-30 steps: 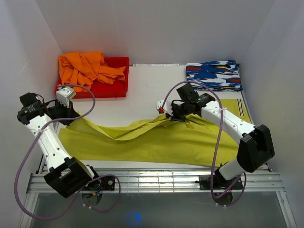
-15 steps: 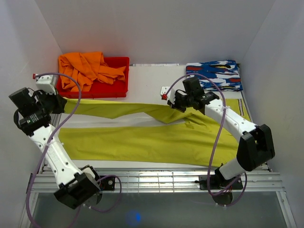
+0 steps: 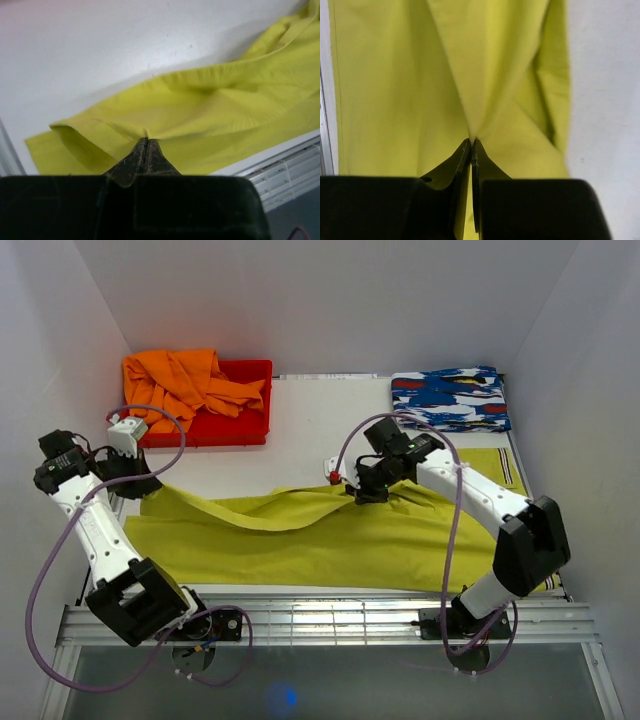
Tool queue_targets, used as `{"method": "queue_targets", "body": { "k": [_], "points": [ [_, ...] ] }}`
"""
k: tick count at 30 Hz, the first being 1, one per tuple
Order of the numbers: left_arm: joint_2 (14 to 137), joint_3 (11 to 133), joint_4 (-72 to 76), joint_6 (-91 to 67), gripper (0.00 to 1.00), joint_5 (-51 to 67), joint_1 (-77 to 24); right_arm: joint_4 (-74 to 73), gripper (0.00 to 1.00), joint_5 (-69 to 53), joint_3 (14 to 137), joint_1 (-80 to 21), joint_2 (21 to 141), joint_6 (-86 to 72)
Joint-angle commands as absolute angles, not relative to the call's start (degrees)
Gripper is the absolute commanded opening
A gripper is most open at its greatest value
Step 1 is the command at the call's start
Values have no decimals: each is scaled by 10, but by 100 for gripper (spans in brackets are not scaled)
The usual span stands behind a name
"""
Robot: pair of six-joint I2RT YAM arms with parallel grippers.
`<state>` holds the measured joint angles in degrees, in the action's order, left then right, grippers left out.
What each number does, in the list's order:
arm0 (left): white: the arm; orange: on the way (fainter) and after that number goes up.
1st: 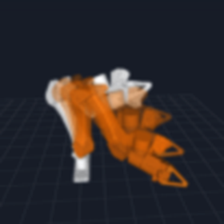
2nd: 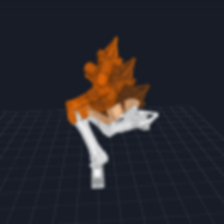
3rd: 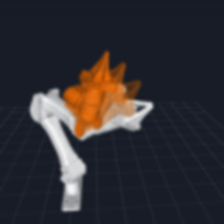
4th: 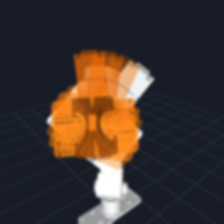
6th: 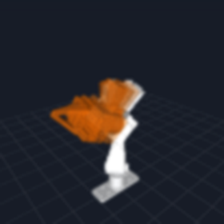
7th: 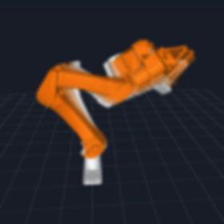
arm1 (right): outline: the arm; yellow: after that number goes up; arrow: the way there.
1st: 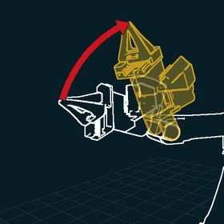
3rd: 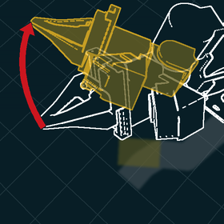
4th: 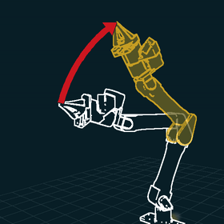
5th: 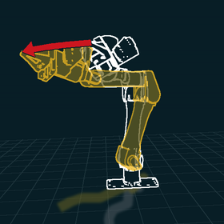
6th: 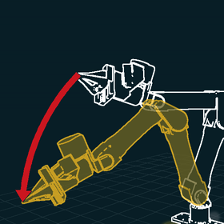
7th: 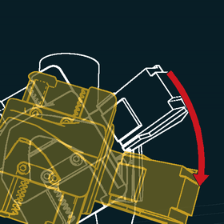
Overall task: Fold and stack the trousers
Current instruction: Flatten the trousers out
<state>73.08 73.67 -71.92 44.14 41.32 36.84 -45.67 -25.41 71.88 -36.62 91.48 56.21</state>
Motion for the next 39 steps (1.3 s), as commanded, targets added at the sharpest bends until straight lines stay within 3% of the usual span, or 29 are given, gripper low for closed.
{"method": "queue_targets", "body": {
  "k": [1,7,14,19,27,30,35,39],
  "points": [
    [666,818,-738,446,0,531,376,-432,8,-287,744,-353,822,562],
    [561,763,-530,209,0,483,377,-413,8,-258,706,-350,805,574],
    [578,700,-533,244,0,361,377,-476,8,-215,679,-351,933,587],
    [594,626,-532,315,0,224,377,-468,8,-213,664,-430,949,579],
    [563,772,-487,216,0,252,378,-421,8,-233,776,-436,893,528],
    [540,781,-491,223,0,264,378,-351,8,-196,725,-422,857,512],
    [484,762,-539,260,0,314,378,-457,8,-217,673,-415,845,563],
    [446,776,-594,277,0,322,378,-440,8,-250,650,-399,772,567]
  ]
}}
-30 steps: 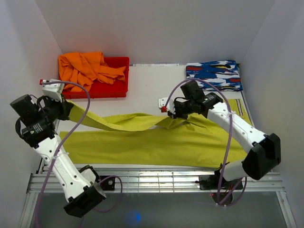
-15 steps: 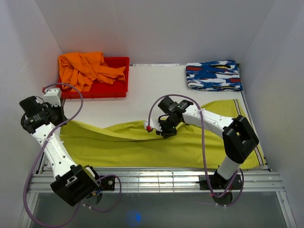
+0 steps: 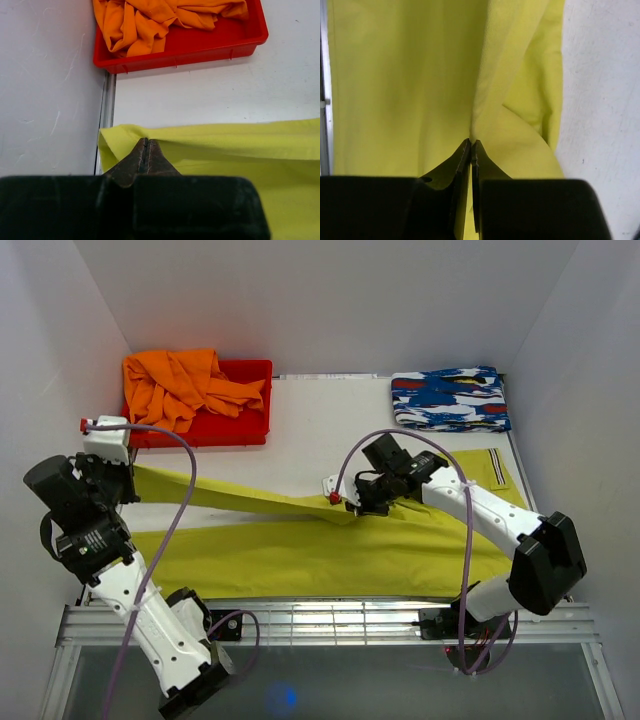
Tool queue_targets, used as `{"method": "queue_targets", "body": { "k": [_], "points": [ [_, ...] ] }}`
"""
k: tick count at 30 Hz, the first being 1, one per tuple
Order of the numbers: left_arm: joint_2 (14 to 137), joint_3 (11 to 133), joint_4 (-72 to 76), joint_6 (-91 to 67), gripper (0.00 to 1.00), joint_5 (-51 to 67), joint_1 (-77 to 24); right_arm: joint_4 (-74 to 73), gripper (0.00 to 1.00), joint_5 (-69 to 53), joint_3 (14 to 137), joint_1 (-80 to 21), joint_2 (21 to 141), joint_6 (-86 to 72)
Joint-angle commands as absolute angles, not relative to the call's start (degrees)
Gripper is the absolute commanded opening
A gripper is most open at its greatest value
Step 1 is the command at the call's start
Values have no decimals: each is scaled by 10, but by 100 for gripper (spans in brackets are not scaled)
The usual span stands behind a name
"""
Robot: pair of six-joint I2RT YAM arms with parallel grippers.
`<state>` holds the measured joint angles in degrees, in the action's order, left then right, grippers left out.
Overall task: Fold and stack the trousers
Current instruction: Flatten the trousers out
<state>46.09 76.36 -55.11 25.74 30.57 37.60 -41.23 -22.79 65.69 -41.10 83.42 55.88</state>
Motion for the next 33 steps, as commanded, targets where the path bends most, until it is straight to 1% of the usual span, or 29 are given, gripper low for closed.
{"method": "queue_targets", "body": {
  "k": [1,4,6,7,9,10,11,13,14,16,17,18,19,20,21,23,24,25,27,28,30,31,33],
  "points": [
    [449,784,-602,271,0,319,378,-439,8,-251,650,-397,761,567],
    [443,788,-616,265,0,336,378,-398,8,-250,648,-388,741,565],
    [456,788,-599,230,0,335,378,-357,8,-228,648,-383,764,563],
    [467,784,-591,215,0,323,378,-327,8,-222,664,-381,784,563],
    [517,784,-570,175,0,306,378,-316,8,-216,705,-374,868,562],
    [536,783,-559,164,0,294,378,-316,8,-215,762,-370,906,557],
    [556,784,-537,155,0,292,377,-316,8,-215,797,-367,978,551],
    [614,780,-506,131,0,287,378,-316,8,-214,869,-353,1048,528],
    [633,774,-470,121,0,269,378,-316,8,-213,942,-350,1116,520],
    [704,773,-445,89,0,248,378,-314,8,-189,1017,-343,1179,492],
    [729,774,-420,77,0,235,378,-309,8,-176,1090,-340,1235,483],
    [774,775,-409,60,0,234,378,-301,8,-145,1121,-338,1257,469],
    [793,775,-395,52,0,233,378,-297,9,-129,1150,-338,1280,455],
    [810,775,-365,40,0,229,378,-294,12,-115,1193,-336,1309,437],
    [826,775,-353,30,0,232,378,-294,16,-89,1203,-334,1316,427],
    [876,787,-346,11,0,237,378,-287,37,-59,1181,-328,1304,407],
    [892,799,-347,9,0,245,378,-282,55,-54,1161,-325,1292,406],
    [918,803,-348,8,0,250,378,-280,62,-48,1139,-320,1258,403],
    [934,809,-349,7,0,264,378,-281,71,-55,1068,-297,1219,391],
    [938,808,-350,8,0,267,378,-286,76,-60,1044,-287,1177,389],
    [933,802,-348,16,0,279,377,-304,77,-79,981,-257,1139,402],
    [930,799,-350,20,0,293,377,-322,75,-82,959,-245,1105,411],
    [912,795,-355,39,0,305,376,-330,71,-83,915,-209,1078,437]
  ]
}}
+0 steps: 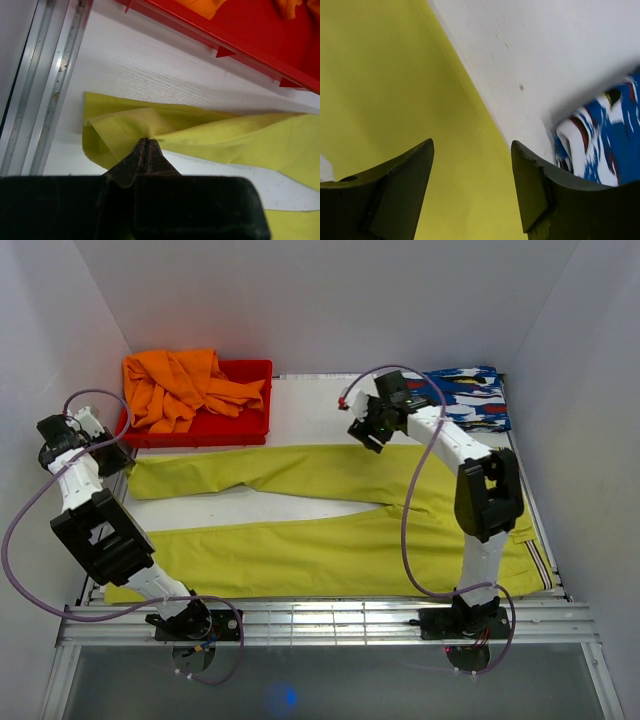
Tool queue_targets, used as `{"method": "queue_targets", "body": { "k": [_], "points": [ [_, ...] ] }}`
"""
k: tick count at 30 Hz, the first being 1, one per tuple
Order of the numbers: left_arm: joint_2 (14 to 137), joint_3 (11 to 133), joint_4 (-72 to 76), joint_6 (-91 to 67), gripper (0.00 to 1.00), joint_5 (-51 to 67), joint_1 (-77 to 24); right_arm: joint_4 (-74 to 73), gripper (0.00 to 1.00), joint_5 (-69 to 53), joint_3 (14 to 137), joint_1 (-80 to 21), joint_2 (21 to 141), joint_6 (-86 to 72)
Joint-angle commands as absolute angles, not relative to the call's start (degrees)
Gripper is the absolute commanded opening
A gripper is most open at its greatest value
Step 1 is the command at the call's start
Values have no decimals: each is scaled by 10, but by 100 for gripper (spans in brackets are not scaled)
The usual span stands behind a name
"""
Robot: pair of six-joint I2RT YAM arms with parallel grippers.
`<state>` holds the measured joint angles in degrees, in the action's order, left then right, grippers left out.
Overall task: Fold and stack the trousers
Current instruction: Flatten the trousers out
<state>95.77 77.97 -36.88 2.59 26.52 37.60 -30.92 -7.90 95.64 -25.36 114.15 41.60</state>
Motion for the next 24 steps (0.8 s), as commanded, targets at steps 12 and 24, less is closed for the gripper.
{"method": "queue_targets", "body": {
  "k": [12,24],
  "points": [
    [887,855,-467,140,0,359,371,-285,63,-62,898,-77,1171,532],
    [922,881,-491,171,0,355,372,-306,68,-83,894,-9,1215,648]
  ]
}}
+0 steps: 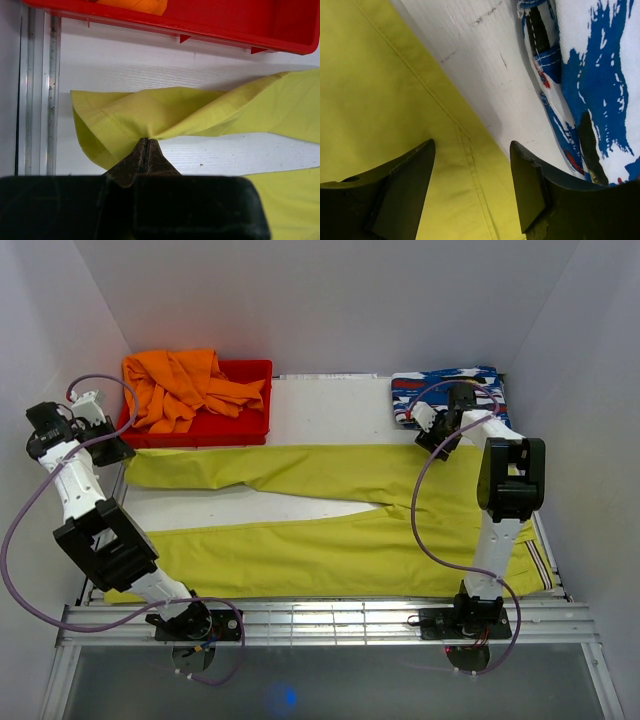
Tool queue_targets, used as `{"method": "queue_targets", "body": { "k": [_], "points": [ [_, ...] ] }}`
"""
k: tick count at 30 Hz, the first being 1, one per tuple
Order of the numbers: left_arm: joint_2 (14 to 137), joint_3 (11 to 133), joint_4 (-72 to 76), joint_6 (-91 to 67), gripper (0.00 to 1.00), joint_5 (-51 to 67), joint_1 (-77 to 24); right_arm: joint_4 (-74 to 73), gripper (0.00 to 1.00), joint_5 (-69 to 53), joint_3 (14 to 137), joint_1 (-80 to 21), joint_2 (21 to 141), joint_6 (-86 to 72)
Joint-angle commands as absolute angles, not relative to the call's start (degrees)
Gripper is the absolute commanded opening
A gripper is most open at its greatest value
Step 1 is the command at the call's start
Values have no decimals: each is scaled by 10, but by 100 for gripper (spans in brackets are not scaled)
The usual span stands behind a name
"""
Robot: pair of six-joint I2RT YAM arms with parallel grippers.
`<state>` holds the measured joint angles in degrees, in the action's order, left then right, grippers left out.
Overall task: Fold and stack the trousers
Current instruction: Flatten the trousers out
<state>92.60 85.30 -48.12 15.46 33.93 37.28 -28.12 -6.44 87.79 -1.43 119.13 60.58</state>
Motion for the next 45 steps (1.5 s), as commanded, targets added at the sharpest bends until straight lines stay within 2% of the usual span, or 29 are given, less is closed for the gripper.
{"method": "queue_targets", "body": {
  "k": [1,3,6,9,10,18,19,21,22,23,24,30,32,33,36,38,40,41,42,45],
  "points": [
    [924,883,-491,172,0,352,371,-325,67,-93,908,-7,1226,663],
    [930,894,-494,175,0,351,371,-382,64,-119,918,-8,1235,677],
    [942,913,-500,182,0,351,372,-434,47,-135,929,-8,1250,696],
    [954,936,-517,194,0,356,371,-474,14,-144,944,-8,1257,702],
    [959,941,-525,198,0,359,372,-481,9,-147,947,-8,1252,701],
    [937,969,-539,215,0,375,371,-504,8,-193,962,42,1173,685],
    [934,967,-538,216,0,381,372,-500,9,-196,967,45,1168,677],
    [933,966,-539,216,0,384,371,-511,39,-204,983,48,1173,664],
    [932,964,-538,215,0,386,371,-522,81,-212,1004,51,1186,657],
    [932,963,-537,215,0,388,372,-526,95,-223,1015,55,1195,650],
    [930,962,-537,216,0,388,372,-531,98,-227,1027,57,1206,643],
    [939,962,-533,214,0,382,372,-551,98,-258,1088,71,1283,639],
    [944,964,-538,217,0,379,372,-547,93,-259,1081,71,1298,648],
    [945,965,-541,216,0,378,372,-548,86,-259,1078,71,1302,651],
    [947,967,-546,221,0,375,372,-545,74,-261,1056,71,1305,660],
    [949,969,-548,221,0,373,372,-534,71,-254,1033,71,1299,665],
    [951,976,-551,222,0,372,372,-504,49,-240,990,70,1287,671],
    [952,977,-552,221,0,371,372,-494,34,-226,976,70,1283,673],
    [952,979,-554,221,0,370,372,-486,8,-219,956,70,1276,674],
    [950,991,-562,220,0,369,372,-485,8,-213,933,71,1246,683]
  ]
}}
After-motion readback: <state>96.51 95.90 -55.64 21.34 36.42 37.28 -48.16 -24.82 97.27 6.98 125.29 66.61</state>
